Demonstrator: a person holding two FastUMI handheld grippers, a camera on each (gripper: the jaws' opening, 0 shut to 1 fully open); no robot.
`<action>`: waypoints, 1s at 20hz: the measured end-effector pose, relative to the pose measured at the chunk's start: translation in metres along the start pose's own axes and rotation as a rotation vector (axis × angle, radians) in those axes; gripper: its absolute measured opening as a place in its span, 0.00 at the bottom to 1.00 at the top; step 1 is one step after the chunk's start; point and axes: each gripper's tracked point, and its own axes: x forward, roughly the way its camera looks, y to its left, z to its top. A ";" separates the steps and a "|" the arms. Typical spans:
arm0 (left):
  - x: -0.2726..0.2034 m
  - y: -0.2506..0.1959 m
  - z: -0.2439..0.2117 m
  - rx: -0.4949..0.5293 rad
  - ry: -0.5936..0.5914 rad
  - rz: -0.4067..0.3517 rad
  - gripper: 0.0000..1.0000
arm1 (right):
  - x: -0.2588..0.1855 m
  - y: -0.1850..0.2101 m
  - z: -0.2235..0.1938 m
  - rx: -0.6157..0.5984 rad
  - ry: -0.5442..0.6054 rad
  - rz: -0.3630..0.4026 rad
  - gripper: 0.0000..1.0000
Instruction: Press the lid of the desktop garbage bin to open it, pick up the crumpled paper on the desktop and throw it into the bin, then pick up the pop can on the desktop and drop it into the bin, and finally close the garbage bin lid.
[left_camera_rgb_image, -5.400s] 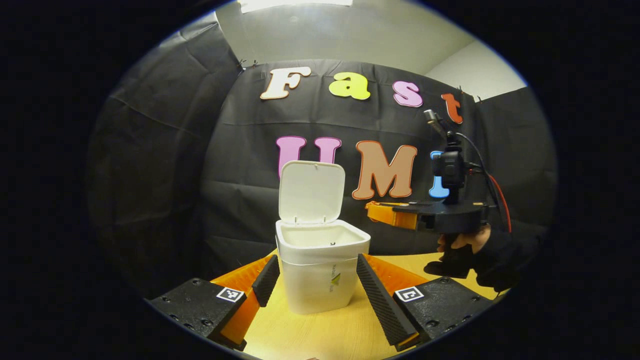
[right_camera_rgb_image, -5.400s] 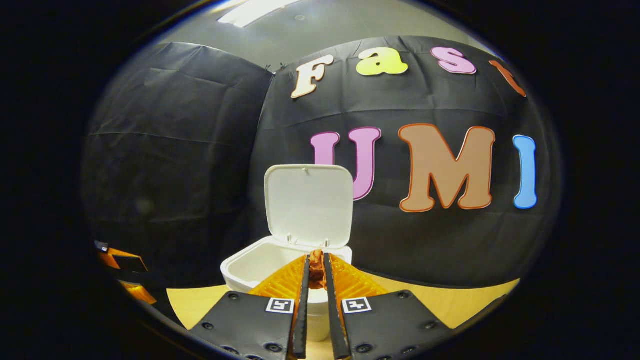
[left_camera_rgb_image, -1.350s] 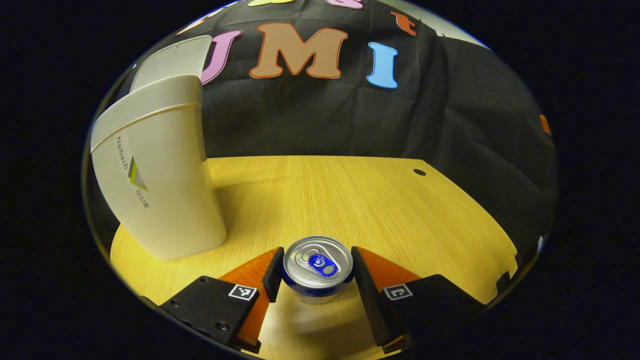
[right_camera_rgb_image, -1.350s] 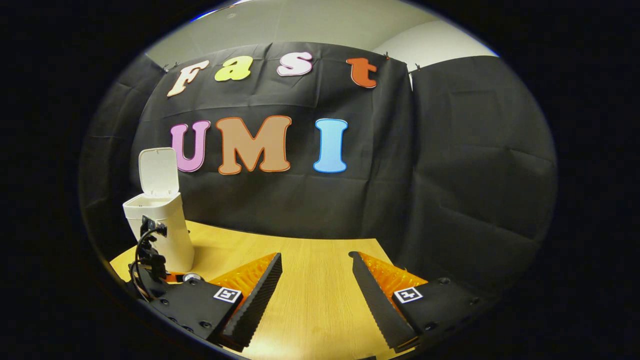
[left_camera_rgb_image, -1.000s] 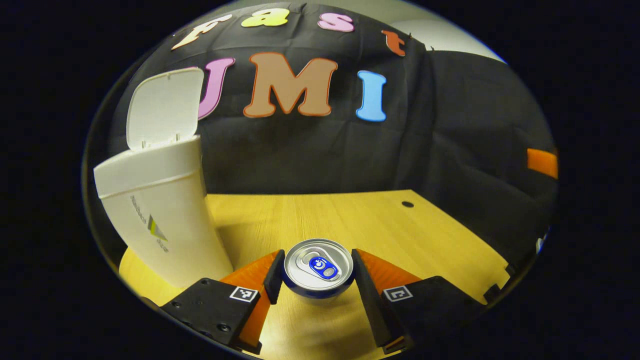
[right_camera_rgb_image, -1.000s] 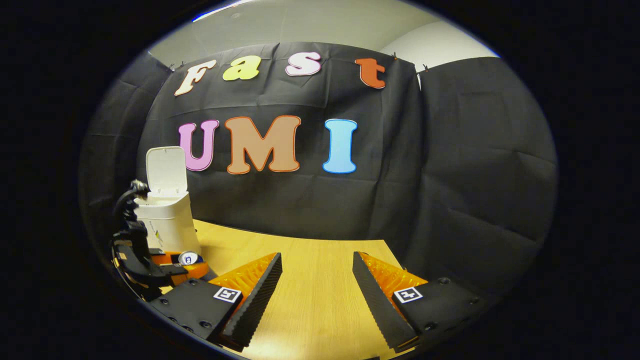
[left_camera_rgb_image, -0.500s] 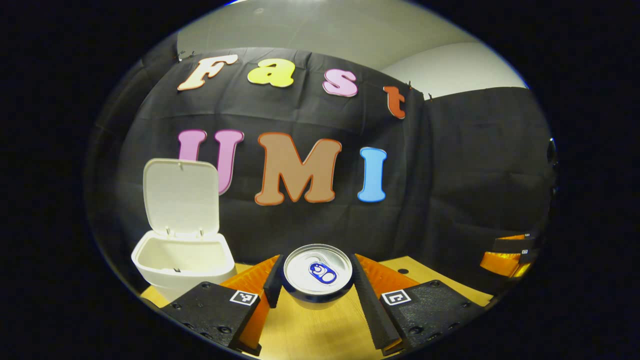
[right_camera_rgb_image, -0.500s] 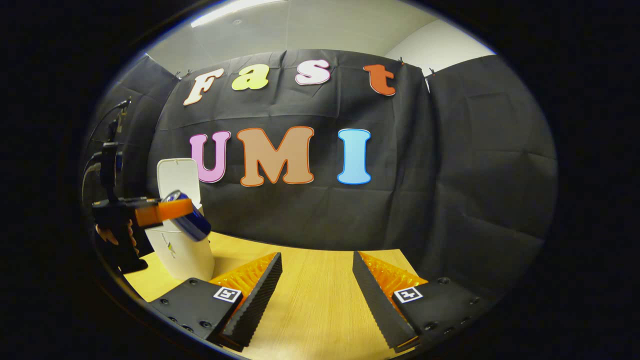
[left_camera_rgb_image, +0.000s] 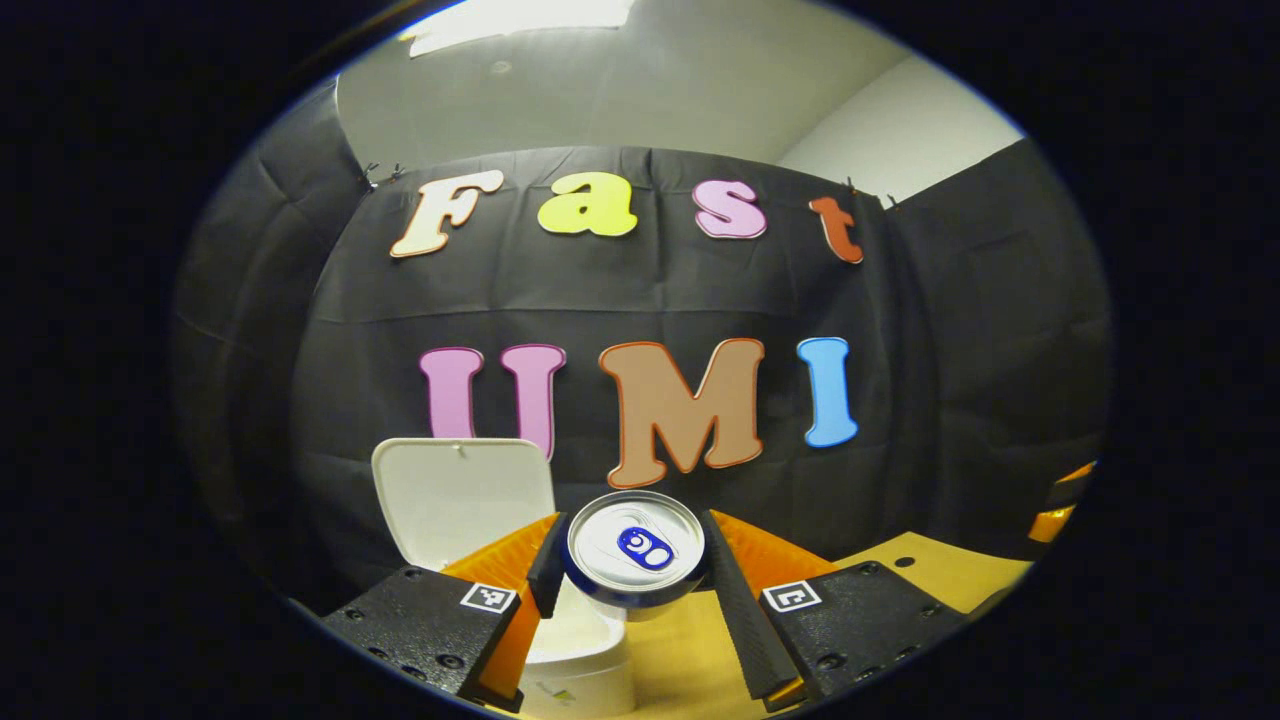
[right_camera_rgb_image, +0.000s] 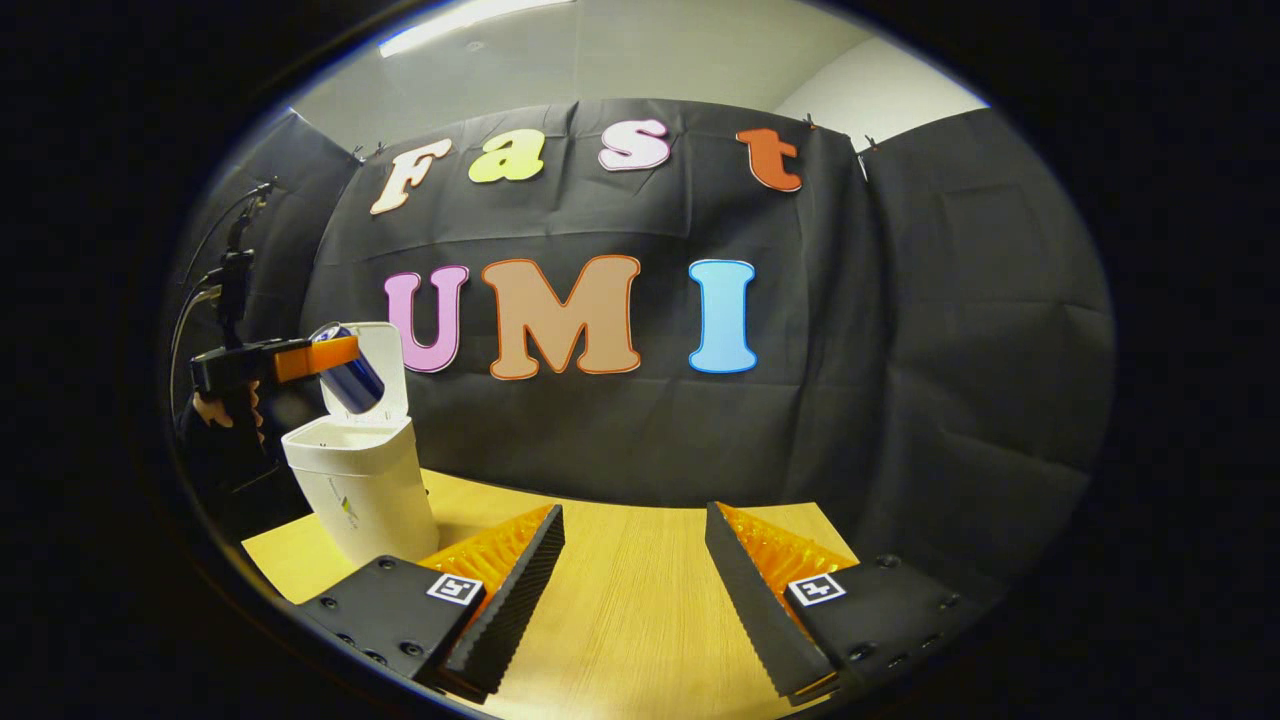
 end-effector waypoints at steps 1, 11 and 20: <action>0.005 0.013 -0.006 0.002 0.013 0.018 0.74 | 0.001 0.001 -0.002 0.000 0.002 -0.002 0.95; 0.029 0.085 -0.107 -0.076 0.234 0.156 0.74 | 0.008 0.016 -0.004 -0.021 0.024 -0.026 0.95; 0.030 0.094 -0.043 -0.056 0.079 0.188 0.92 | 0.012 0.023 -0.006 -0.024 0.032 -0.020 0.95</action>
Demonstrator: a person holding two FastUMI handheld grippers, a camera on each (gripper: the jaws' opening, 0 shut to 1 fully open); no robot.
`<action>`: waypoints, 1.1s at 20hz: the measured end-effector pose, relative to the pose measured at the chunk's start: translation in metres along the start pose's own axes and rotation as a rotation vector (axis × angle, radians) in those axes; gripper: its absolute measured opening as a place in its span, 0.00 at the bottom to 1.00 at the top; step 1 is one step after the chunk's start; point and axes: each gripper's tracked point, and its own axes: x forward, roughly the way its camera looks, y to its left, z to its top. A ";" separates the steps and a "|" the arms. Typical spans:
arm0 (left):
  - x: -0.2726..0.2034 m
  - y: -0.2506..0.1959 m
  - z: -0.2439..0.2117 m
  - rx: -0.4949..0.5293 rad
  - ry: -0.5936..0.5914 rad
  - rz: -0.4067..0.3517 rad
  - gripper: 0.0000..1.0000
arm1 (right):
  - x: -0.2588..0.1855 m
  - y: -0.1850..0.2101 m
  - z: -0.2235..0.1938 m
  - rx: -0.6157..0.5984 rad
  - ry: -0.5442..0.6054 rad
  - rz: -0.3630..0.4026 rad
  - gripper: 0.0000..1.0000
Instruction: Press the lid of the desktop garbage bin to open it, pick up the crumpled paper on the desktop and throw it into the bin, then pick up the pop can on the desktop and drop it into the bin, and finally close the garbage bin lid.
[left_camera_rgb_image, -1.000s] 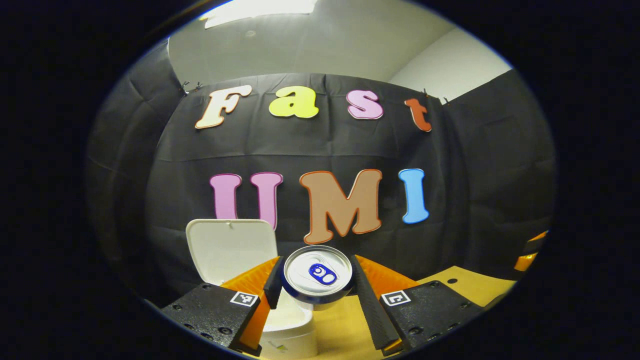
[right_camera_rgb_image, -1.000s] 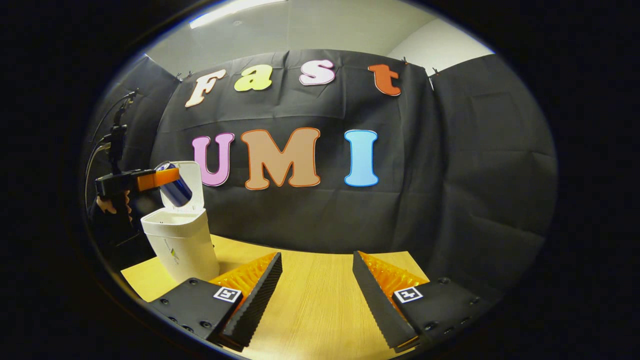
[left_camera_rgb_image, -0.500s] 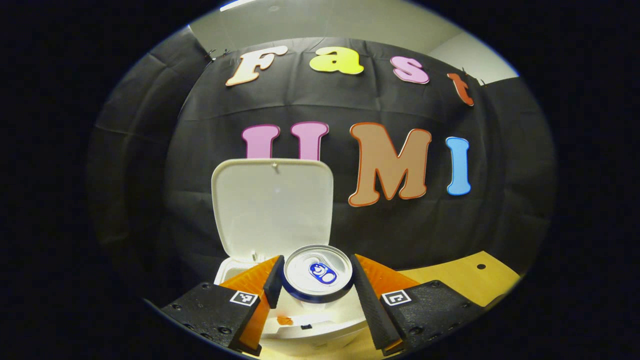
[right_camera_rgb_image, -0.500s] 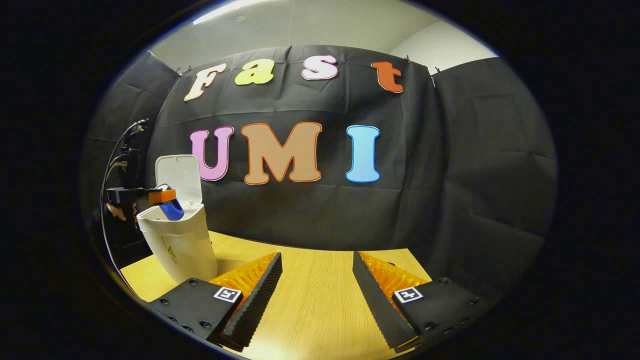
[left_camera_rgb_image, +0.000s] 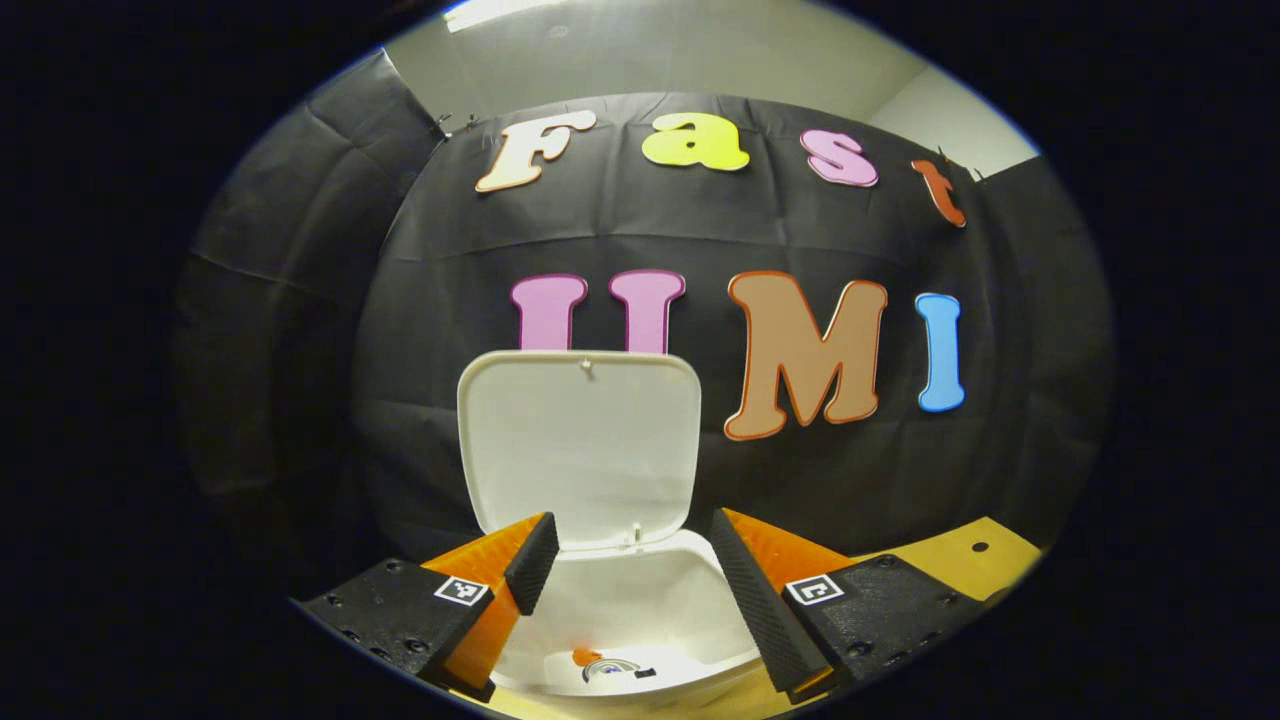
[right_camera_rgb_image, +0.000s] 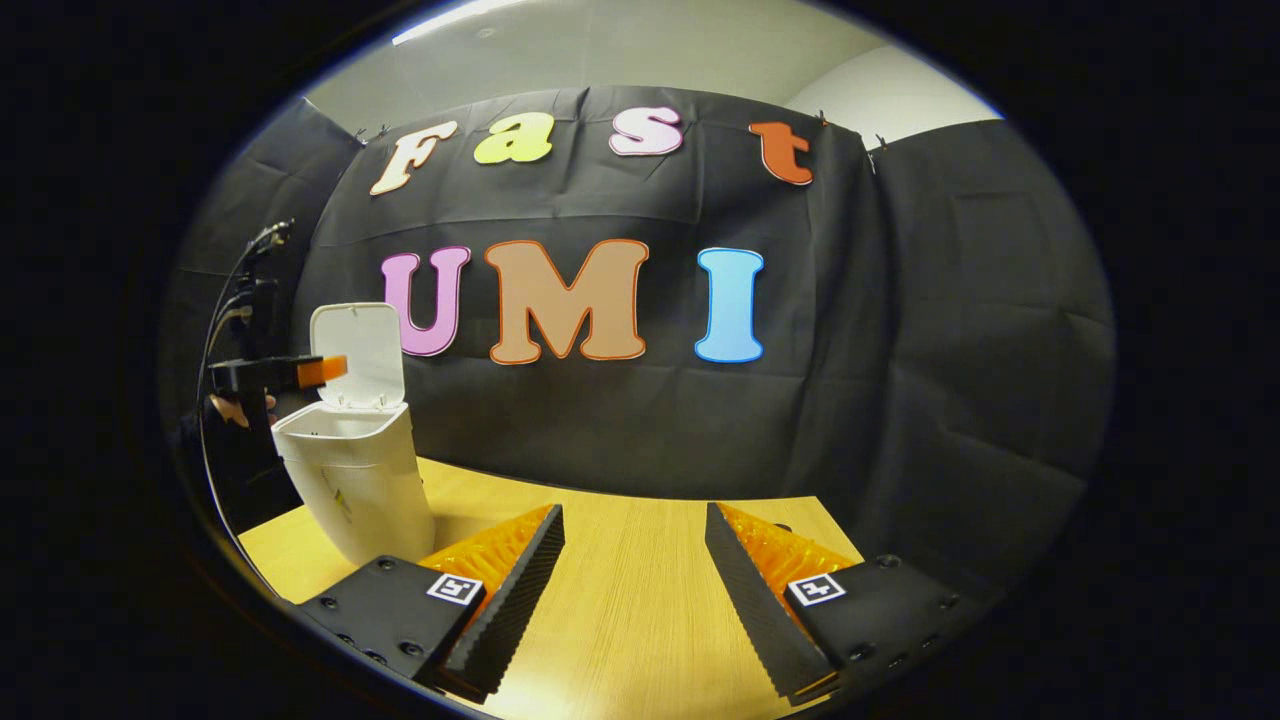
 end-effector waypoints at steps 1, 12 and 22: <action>0.000 0.001 0.015 -0.010 -0.024 -0.001 0.89 | 0.000 0.002 0.001 0.000 -0.001 0.005 0.95; 0.074 0.039 0.108 -0.024 -0.065 0.048 0.89 | 0.003 0.012 -0.005 0.020 -0.004 0.025 0.95; 0.127 0.064 0.066 0.029 0.123 0.082 0.90 | -0.014 -0.004 -0.006 0.019 -0.006 -0.030 0.95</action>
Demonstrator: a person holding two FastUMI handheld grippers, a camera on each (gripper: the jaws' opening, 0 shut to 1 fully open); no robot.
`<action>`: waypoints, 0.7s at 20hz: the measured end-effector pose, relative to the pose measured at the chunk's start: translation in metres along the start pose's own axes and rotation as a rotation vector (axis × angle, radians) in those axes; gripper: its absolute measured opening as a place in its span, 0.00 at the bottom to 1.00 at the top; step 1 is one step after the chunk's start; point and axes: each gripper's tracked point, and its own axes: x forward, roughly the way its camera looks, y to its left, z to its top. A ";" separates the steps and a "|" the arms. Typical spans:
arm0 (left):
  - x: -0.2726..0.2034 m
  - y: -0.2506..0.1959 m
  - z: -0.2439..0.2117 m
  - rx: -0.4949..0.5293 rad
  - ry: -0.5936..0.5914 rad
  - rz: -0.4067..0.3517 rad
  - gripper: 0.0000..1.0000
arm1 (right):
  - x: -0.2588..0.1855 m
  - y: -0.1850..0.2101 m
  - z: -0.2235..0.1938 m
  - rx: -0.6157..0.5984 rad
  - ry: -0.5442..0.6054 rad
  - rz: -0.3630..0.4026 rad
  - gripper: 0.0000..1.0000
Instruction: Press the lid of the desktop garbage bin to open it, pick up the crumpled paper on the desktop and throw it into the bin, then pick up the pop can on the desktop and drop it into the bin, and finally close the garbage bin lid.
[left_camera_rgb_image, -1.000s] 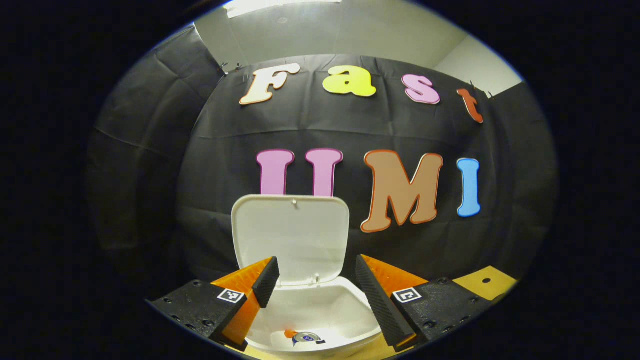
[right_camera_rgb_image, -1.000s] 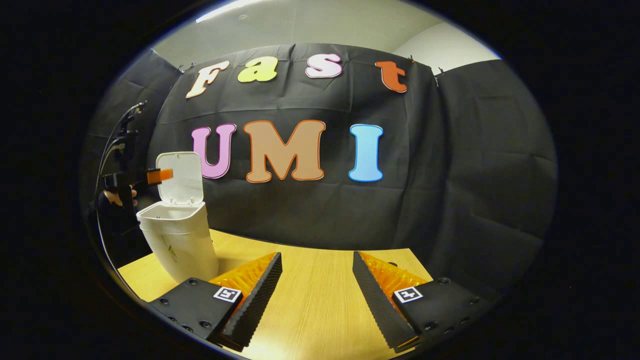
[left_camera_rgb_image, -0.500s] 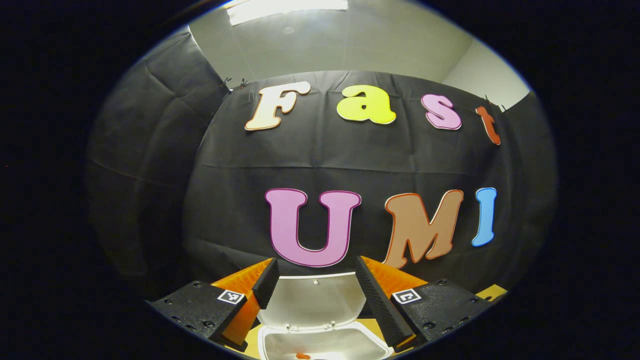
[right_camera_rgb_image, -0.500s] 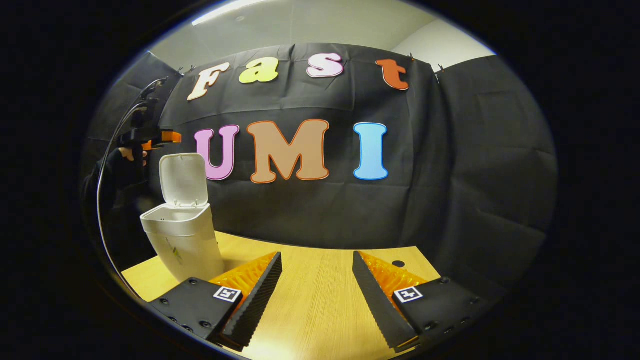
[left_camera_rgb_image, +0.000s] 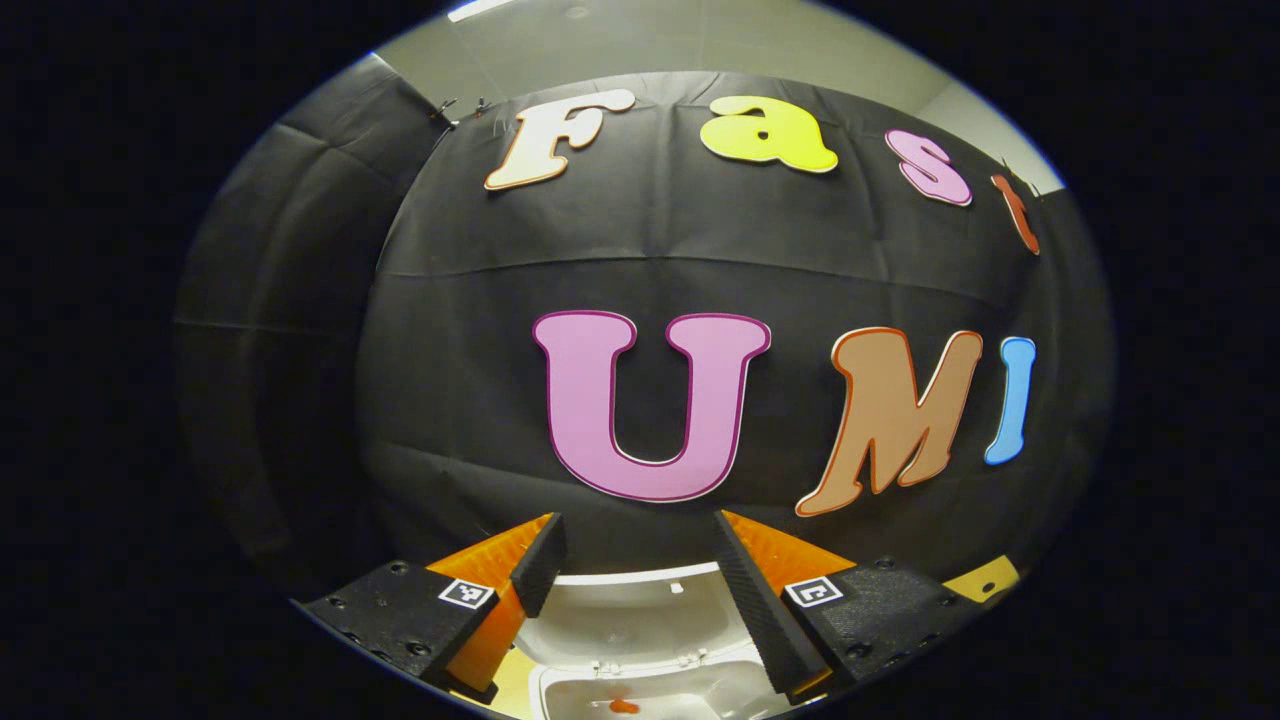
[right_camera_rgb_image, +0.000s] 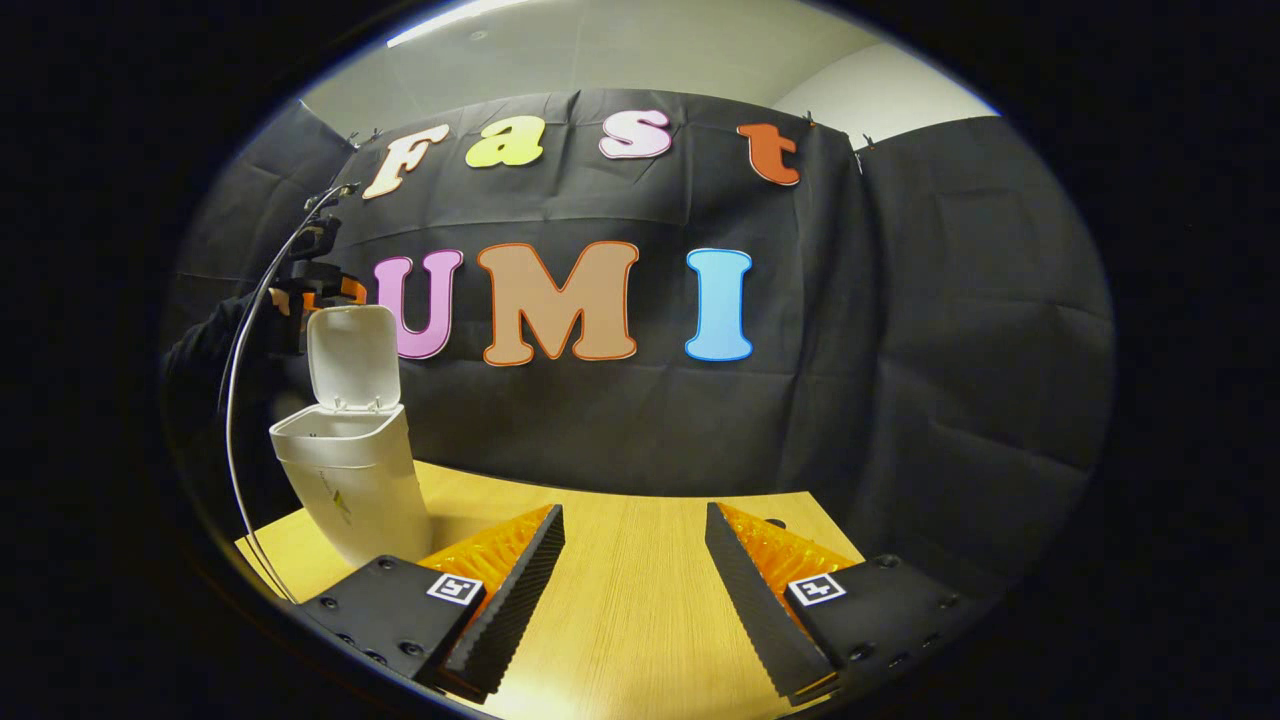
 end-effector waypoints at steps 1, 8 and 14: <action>-0.001 -0.002 0.001 0.004 0.002 -0.007 0.90 | 0.001 0.000 0.000 0.000 -0.002 0.003 0.95; -0.026 -0.007 -0.007 -0.020 0.064 -0.029 0.91 | 0.003 0.016 0.004 -0.017 -0.014 0.062 0.95; -0.070 -0.020 -0.025 -0.026 0.065 -0.053 0.91 | 0.001 0.013 0.004 -0.002 -0.017 0.093 0.95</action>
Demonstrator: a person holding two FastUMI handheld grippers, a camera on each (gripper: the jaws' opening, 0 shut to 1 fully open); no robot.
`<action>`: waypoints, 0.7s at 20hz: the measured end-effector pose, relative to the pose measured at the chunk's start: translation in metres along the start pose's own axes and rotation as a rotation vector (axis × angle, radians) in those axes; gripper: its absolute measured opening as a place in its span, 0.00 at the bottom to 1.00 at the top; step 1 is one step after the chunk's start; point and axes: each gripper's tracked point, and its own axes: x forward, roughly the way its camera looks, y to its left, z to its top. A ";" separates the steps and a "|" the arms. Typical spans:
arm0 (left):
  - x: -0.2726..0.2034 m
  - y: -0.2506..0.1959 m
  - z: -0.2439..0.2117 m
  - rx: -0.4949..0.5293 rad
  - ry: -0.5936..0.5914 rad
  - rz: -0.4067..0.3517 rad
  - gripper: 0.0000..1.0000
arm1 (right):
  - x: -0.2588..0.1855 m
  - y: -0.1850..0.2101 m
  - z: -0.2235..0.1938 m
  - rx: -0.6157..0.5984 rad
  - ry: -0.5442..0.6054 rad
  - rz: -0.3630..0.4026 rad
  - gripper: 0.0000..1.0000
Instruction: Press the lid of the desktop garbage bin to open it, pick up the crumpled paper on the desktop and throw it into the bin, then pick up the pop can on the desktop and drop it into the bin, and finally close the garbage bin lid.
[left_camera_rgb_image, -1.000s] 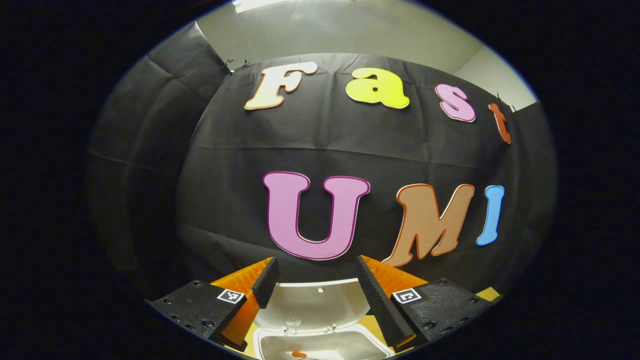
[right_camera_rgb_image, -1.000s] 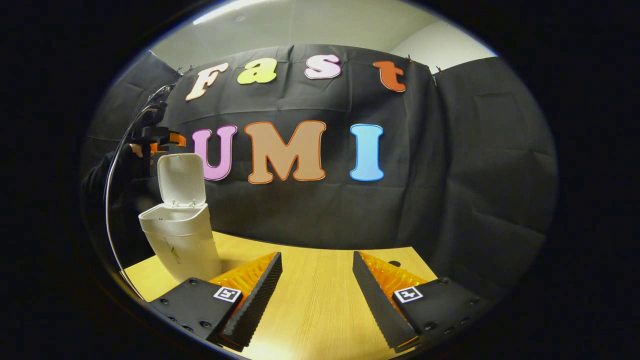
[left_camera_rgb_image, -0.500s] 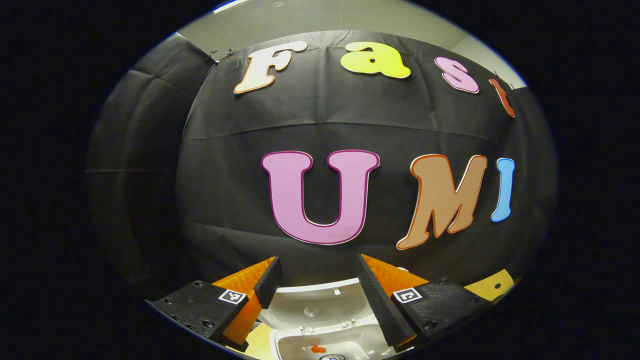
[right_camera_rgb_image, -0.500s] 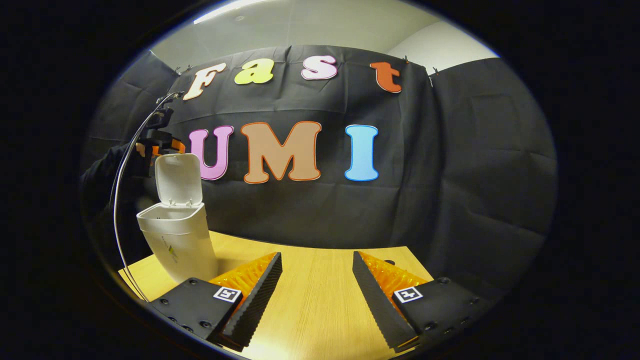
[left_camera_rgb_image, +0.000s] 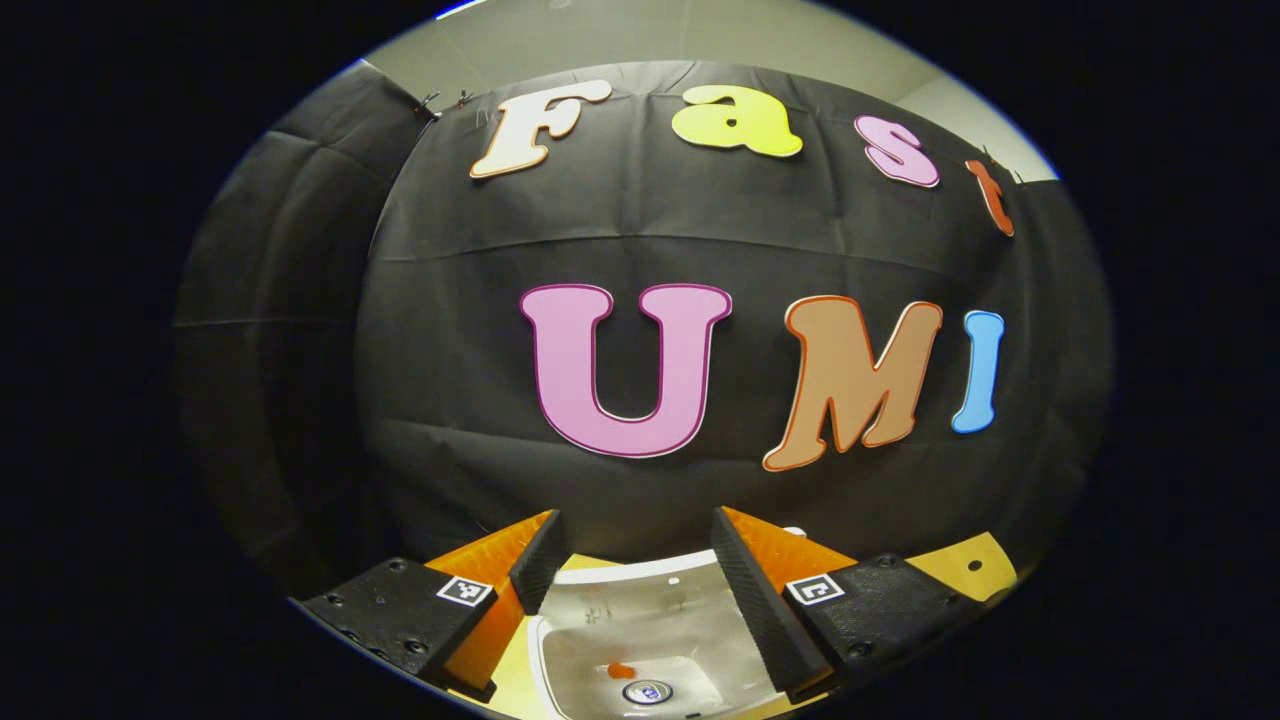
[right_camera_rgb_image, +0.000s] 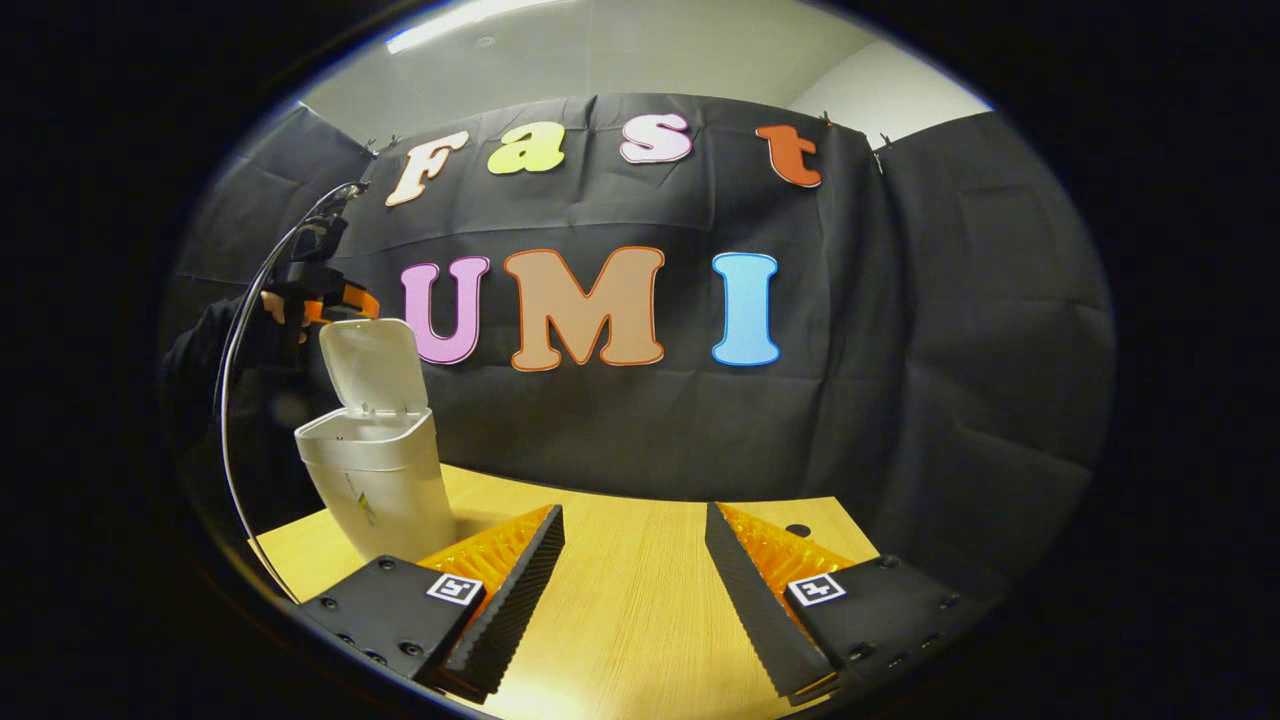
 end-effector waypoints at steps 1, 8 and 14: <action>-0.006 -0.002 -0.004 -0.007 0.001 -0.002 0.90 | 0.000 0.000 0.002 0.000 -0.003 0.007 0.95; -0.042 -0.015 -0.042 -0.030 0.043 -0.007 0.92 | -0.002 -0.005 -0.001 -0.012 0.005 0.033 0.98; -0.062 -0.023 -0.080 -0.041 0.103 0.003 0.93 | -0.008 -0.011 -0.005 -0.008 0.016 0.045 0.95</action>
